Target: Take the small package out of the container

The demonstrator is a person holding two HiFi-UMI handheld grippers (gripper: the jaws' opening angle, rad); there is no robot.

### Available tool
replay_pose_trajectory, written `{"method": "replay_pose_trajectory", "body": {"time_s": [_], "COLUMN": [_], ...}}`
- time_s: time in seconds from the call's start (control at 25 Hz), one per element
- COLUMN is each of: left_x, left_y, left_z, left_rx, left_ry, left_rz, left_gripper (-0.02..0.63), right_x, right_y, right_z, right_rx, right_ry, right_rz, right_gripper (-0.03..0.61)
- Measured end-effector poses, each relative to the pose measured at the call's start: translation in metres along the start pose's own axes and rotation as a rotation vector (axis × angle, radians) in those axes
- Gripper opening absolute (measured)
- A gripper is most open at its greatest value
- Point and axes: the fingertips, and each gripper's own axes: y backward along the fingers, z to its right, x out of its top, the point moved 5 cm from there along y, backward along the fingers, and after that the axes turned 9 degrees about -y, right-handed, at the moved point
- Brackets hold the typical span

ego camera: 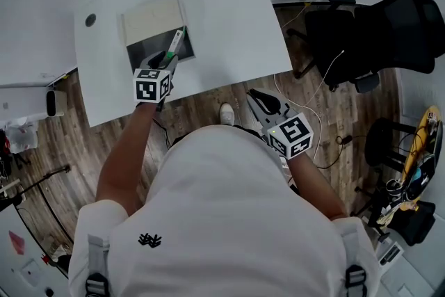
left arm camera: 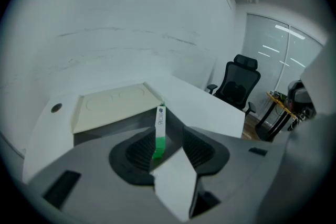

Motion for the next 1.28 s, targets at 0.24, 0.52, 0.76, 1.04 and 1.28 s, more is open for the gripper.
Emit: {"method": "replay_pose_trajectory", "body": {"time_s": [0.24, 0.52, 0.76, 1.04, 1.28], "left_x": [-0.005, -0.01, -0.016, -0.017, -0.008], "left_y": [-0.029, -0.047, -0.055, -0.053, -0.047], "left_z": [-0.012, -0.012, -0.014, -0.014, -0.014], "left_rx": [0.033, 0.058, 0.089, 0.109, 0.115], "left_ry": [0.008, 0.002, -0.016, -0.033, -0.02], "left_rz": [-0.058, -0.13, -0.18, -0.198, -0.174], "left_gripper": [0.171, 0.17, 0.136, 0.098, 0.095], "right_x": [0.006, 0.01, 0.011, 0.007, 0.008], "right_y": [0.011, 0.011, 0.013, 0.015, 0.013], "right_z": [0.032, 0.054, 0.067, 0.076, 0.075], "right_rx": [-0.013, 0.006, 0.014, 0.022, 0.041], "right_ry": [-0.012, -0.023, -0.026, -0.035, -0.03], "right_rz": [0.001, -0.009, -0.014, -0.02, -0.021], "right_gripper": [0.034, 0.034, 0.034, 0.034, 0.034]}}
